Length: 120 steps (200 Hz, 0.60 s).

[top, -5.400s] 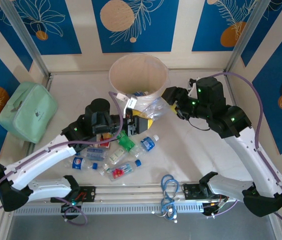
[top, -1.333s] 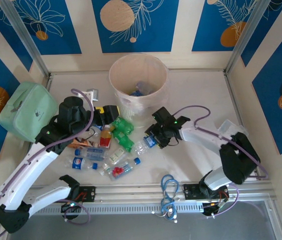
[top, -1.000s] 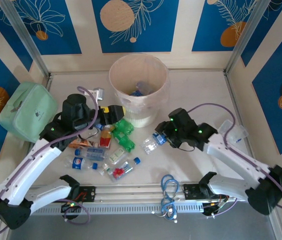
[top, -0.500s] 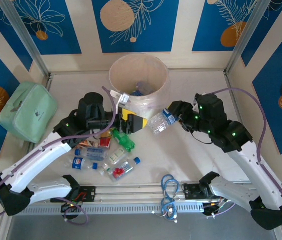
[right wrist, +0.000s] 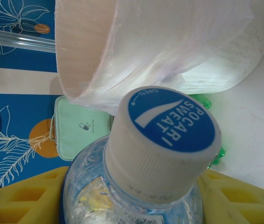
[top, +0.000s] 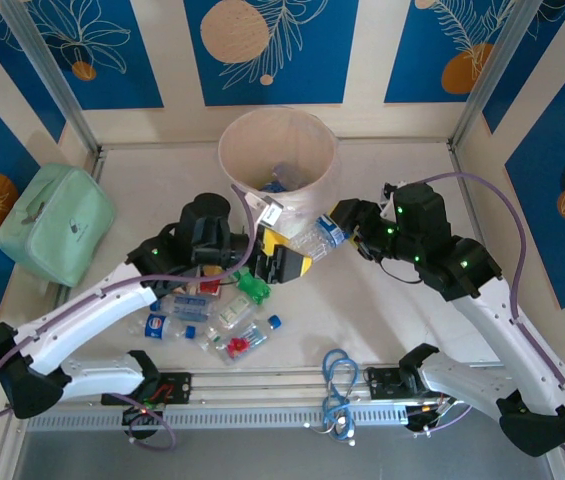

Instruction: Put the plastic bottles in the bin

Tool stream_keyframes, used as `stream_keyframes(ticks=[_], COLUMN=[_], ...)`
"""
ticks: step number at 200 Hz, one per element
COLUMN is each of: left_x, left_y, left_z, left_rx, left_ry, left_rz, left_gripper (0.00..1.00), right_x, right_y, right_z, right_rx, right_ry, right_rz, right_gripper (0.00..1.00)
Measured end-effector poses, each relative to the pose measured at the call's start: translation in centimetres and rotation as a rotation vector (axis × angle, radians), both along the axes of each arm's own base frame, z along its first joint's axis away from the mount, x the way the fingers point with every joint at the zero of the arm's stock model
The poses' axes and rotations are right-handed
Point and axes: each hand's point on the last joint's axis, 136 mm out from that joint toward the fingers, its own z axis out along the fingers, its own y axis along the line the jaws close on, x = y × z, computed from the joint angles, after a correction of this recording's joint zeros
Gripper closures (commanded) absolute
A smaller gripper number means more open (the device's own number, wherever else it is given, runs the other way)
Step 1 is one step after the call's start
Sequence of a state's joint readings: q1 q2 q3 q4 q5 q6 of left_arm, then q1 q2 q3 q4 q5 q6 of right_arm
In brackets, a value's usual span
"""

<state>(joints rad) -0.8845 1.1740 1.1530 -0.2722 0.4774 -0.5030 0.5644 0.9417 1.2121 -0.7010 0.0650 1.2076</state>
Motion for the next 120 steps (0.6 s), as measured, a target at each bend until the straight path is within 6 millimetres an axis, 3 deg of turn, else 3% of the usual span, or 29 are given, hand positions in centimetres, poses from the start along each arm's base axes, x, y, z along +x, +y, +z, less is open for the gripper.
stream_keyframes(ticks=[70, 120], left_x=[-0.9, -0.3], left_y=[-1.2, -1.0], left_z=[-0.7, -0.9], left_rx=[0.026, 0.042], left_ry=[-0.029, -0.058], left_rz=[-0.046, -0.024], left_gripper=[0.22, 0.30], right_x=[0.2, 0.2], right_y=[0.7, 1.0], right_z=[0.9, 1.0], right_rx=[0.034, 0.044], right_ry=[-0.006, -0.001], right_rz=[0.016, 0.017], right_gripper=[0.42, 0.42])
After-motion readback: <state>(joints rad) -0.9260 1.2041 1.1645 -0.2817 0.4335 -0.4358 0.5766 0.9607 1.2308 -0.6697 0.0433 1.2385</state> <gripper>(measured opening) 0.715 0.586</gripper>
